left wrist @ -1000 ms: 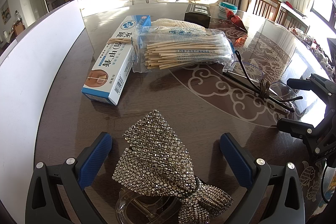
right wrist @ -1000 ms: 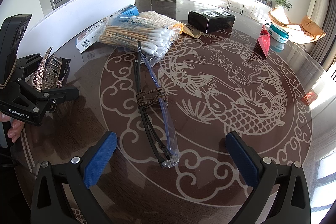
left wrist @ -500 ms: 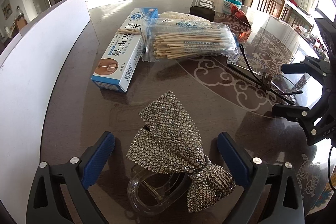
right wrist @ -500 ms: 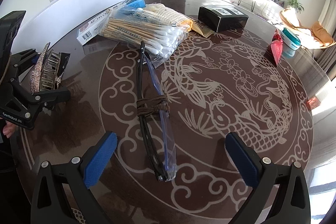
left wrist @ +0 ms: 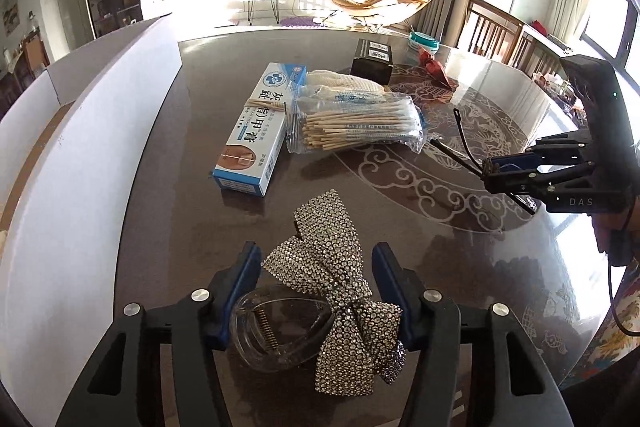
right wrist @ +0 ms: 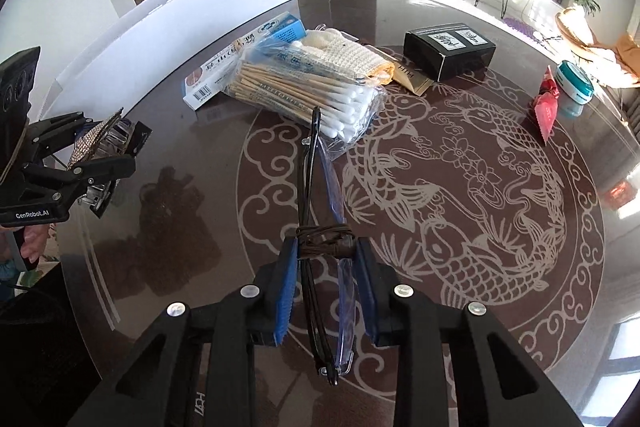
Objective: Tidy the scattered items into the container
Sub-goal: 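Grasp the black-framed glasses at the bridge with the right gripper, then carry the bow clip left and glasses right over the box and open both grippers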
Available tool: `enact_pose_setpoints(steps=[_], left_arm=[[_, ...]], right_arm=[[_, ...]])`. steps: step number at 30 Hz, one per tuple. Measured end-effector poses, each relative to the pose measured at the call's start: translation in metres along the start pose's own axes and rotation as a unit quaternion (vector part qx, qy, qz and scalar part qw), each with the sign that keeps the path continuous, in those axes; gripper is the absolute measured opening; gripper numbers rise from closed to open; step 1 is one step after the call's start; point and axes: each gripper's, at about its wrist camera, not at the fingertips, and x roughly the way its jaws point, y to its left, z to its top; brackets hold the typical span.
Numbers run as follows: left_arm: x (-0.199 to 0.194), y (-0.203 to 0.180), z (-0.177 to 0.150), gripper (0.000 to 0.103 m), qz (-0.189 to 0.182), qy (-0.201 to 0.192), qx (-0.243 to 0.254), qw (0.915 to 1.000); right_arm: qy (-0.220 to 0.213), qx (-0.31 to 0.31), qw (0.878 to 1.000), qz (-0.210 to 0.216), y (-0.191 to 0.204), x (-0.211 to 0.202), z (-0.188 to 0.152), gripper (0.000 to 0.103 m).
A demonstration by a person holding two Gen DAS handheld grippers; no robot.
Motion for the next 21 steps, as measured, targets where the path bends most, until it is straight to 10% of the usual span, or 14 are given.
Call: enact_pose_setpoints(steps=[10, 21], left_arm=[[-0.057, 0.025, 0.009, 0.057, -0.007, -0.044, -0.017, 0.9989], [-0.123, 0.198, 0.03, 0.057, 0.086, -0.082, -0.132, 0.9841]], right_arm=[[-0.039, 0.038, 0.998, 0.019, 0.005, -0.044, 0.031, 0.029], [-0.092, -0.028, 0.986, 0.137, 0.137, -0.05, 0.186, 0.029]])
